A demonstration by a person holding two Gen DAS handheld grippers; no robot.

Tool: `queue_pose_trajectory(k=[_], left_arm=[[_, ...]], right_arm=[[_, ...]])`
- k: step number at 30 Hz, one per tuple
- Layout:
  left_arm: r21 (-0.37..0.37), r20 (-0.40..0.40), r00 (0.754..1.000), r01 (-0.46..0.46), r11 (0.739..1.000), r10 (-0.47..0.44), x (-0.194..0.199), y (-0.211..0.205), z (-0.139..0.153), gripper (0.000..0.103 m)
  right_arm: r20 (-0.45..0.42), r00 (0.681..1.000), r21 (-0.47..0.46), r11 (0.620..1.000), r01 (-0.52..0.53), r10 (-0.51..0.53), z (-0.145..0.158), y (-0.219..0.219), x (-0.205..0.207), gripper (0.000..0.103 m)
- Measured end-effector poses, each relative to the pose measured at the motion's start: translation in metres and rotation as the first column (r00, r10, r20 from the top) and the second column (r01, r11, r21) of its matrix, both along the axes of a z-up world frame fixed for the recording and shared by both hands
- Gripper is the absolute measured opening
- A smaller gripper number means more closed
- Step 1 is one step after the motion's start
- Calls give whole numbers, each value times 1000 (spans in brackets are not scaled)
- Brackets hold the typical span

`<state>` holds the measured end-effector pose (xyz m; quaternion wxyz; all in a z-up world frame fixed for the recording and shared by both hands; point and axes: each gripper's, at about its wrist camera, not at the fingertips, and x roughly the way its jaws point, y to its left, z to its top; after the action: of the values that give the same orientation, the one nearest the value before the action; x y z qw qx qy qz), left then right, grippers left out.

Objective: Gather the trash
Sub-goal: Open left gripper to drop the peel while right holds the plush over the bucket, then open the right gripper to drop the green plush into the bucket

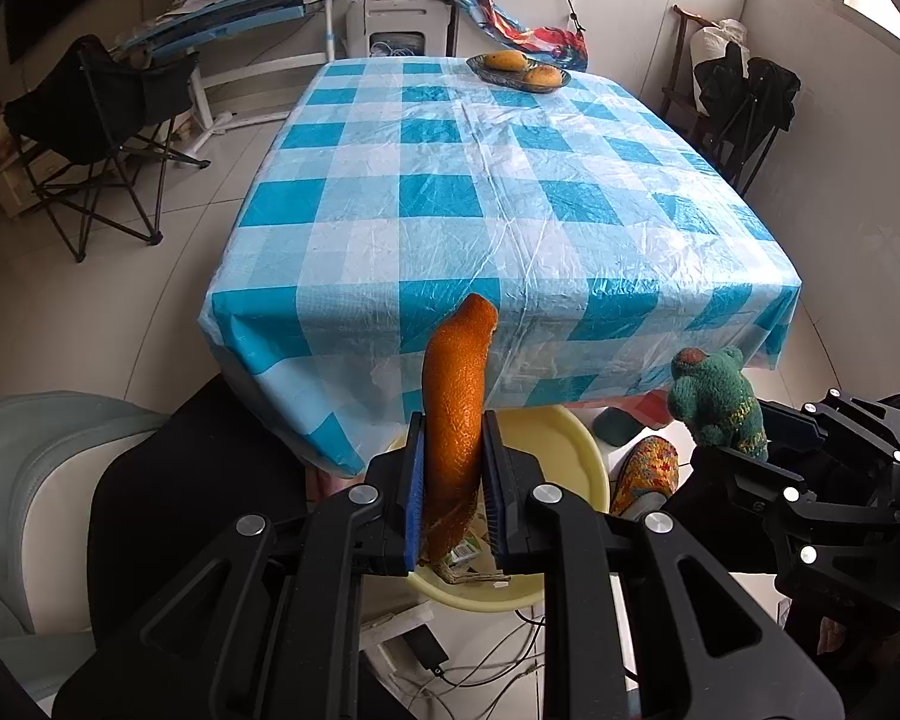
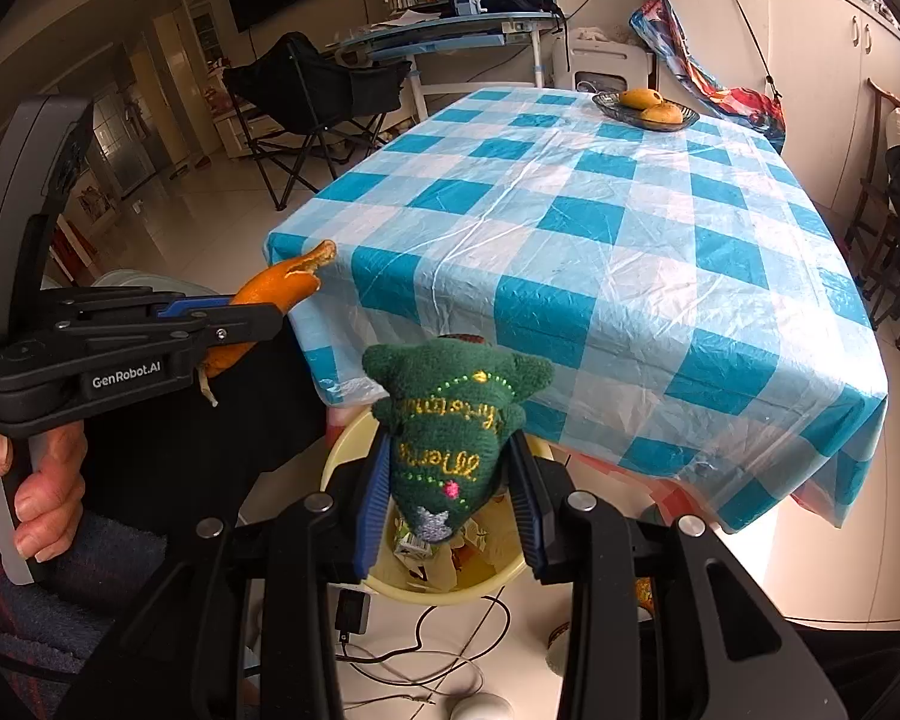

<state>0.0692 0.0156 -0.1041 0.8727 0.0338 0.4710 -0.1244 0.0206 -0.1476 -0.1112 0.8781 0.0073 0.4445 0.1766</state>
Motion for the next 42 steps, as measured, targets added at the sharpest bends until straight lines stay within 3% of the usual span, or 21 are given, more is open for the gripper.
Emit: queue_pose_trajectory(k=[26,32,42], left_arm=[[3,-43,999,9,1000,-9,6,-5,-15,17],[-1,-27,999,-24,1000,24,8,1,-12,36],[-21,40,997,-61,998,62,3,10,7,41]], right_arm=[[4,1000,-9,1000,-19,19,-1,5,-3,36],[3,1000,-9,1000,-20,20,-1,5,-3,36],[5,1000,-10,1000,-27,27,-2,6,-3,36]])
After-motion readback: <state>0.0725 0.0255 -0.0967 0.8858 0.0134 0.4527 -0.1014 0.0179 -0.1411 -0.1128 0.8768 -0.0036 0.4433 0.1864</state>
